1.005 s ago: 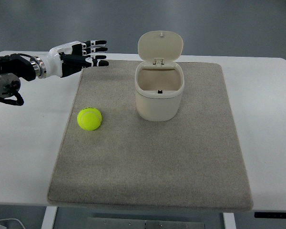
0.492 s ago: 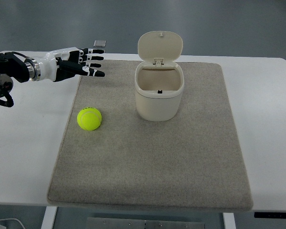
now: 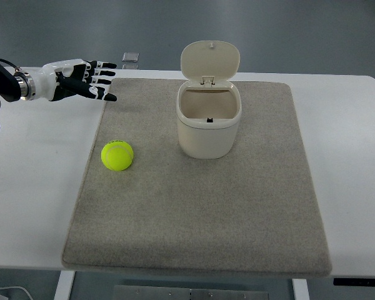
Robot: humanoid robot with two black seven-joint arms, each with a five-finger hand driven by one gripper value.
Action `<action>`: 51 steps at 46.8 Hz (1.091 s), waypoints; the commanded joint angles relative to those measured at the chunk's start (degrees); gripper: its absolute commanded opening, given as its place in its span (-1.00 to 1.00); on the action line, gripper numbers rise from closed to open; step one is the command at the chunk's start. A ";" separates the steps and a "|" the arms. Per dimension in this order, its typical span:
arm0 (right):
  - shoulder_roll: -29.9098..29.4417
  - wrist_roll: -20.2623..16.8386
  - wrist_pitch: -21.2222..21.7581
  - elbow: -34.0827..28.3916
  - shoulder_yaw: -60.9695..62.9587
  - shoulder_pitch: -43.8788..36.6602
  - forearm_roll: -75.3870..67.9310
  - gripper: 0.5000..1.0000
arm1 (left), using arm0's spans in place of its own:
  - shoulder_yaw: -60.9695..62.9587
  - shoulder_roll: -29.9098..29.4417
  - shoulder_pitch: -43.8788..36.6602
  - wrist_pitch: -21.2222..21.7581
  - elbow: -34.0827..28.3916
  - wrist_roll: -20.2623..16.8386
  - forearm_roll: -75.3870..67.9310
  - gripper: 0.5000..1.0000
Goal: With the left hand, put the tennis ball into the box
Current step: 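Swing the left hand forward over the mat toward the tennis ball, then lower the left hand beside the yellow-green tennis ball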
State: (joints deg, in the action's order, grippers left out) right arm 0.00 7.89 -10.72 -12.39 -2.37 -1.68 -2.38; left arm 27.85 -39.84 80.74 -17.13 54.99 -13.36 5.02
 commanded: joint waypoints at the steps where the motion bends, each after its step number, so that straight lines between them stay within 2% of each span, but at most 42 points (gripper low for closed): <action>1: 0.00 0.02 0.00 0.00 0.00 0.01 0.00 0.75 | -0.69 -0.33 -0.67 -1.41 -1.90 0.09 0.07 0.97; 9: 0.00 0.02 0.00 0.00 0.00 0.01 0.00 0.75 | -1.39 -0.24 -2.51 -1.85 -5.24 0.09 -0.01 0.97; 20: 0.00 0.02 0.00 0.00 0.00 0.01 -0.08 0.75 | -1.39 0.46 -3.13 -1.94 -4.19 0.00 -0.63 0.98; 37: 0.00 0.02 0.00 0.00 0.00 0.01 0.00 0.75 | -1.22 0.38 -2.17 0.35 2.75 0.09 -13.45 0.98; 51: 0.00 0.02 0.00 0.00 0.00 0.01 0.00 0.75 | -0.78 -3.23 3.20 0.61 10.48 0.18 -20.05 0.98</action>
State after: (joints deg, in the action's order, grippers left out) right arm 0.00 7.91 -10.72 -12.39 -2.37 -1.67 -2.37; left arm 27.02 -42.14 83.21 -16.50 63.91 -13.19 -14.03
